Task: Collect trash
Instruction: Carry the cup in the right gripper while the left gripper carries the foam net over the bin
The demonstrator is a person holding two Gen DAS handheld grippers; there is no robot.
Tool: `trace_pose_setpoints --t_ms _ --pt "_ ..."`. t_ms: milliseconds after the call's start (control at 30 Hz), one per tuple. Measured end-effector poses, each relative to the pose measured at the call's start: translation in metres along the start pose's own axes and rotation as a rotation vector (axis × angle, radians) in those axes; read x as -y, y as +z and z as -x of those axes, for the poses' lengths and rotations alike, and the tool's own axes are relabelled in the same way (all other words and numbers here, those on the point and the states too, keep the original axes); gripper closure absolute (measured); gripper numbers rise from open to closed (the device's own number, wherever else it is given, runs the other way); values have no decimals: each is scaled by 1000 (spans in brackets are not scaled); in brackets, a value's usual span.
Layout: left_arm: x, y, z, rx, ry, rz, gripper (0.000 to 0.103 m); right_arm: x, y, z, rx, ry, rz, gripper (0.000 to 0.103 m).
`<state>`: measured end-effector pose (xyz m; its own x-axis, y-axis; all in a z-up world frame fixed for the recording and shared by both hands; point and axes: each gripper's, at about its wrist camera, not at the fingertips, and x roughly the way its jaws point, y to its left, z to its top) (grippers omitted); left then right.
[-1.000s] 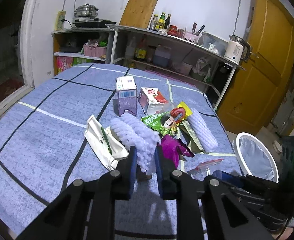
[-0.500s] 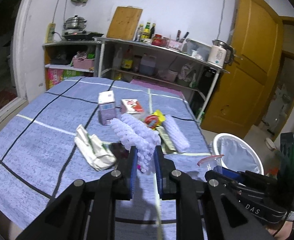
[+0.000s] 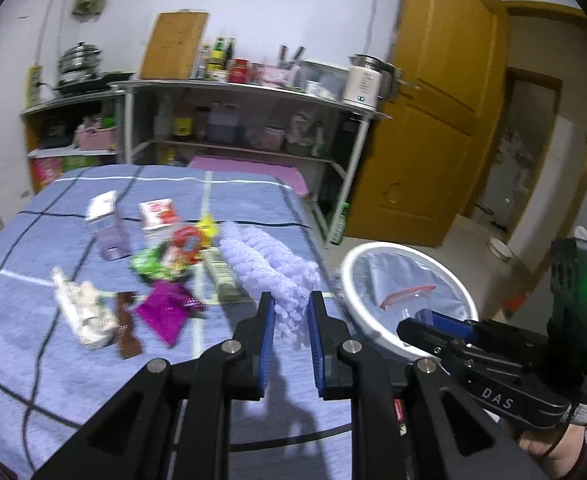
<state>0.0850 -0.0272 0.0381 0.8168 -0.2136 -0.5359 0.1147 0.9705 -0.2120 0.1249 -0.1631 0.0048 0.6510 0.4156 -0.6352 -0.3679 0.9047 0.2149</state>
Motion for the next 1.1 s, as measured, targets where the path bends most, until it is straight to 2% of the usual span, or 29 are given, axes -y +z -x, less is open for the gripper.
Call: trace_pose_setpoints --t_ms 533,867,1100 --pt "84 -3 -59 -109 -202 -134 86 92 -12 15 -12 -169 -140 75" --pt "99 -6 -88 -187 -265 -156 85 121 -20 7 -59 -196 -190 75" --pt "104 -9 -97 -210 -281 -163 85 127 -19 -1 -77 -202 -208 74"
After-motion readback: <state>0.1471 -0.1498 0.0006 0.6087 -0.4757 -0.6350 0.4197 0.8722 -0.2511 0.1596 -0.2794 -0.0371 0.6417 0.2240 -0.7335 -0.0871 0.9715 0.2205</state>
